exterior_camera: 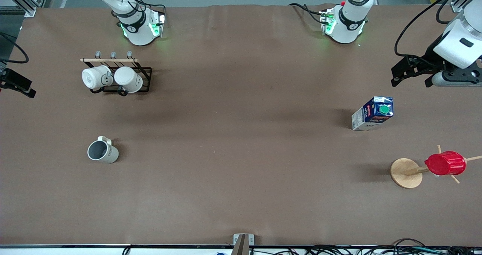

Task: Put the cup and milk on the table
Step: 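Move the right gripper toward the grey mug while the left gripper waits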

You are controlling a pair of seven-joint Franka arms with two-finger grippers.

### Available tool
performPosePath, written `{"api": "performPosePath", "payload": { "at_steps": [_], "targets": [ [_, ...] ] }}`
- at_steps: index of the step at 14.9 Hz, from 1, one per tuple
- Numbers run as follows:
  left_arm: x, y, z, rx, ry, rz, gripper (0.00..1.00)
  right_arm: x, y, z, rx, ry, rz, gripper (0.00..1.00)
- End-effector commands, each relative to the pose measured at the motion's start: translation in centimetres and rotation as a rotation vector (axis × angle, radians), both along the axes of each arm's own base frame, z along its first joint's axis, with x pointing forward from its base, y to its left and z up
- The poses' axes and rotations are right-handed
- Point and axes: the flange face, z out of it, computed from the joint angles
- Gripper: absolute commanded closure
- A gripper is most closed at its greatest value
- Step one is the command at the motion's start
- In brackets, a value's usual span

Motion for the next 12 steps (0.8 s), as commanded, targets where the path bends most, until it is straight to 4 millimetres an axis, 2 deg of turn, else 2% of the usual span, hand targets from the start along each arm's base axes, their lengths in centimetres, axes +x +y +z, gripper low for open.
{"api": "performPosePath", "payload": {
  "at_steps": [1, 8, 10, 12],
  "targets": [
    [-0.8, 0.2, 0.4, 0.018, 0.005, -0.014, 0.01, -0.4, -0.4, 0.6, 0.008, -0.012, 0.002, 0.00],
    [-0.9, 0.0, 0.3, 0.014, 0.009, -0.011, 0.01, -0.3, 0.1, 0.9, 0.008, -0.022, 0.011, 0.00],
    [-0.9, 0.2, 0.0, 0.014, 0.015, -0.015, 0.01, -0.2, 0.4, 0.8, 0.008, -0.019, 0.016, 0.00],
    [-0.5, 0.6, -0.6, 0.016, 0.025, -0.032, 0.01, 0.3, 0.3, -0.2, 0.007, -0.003, 0.016, 0.00]
  ]
}}
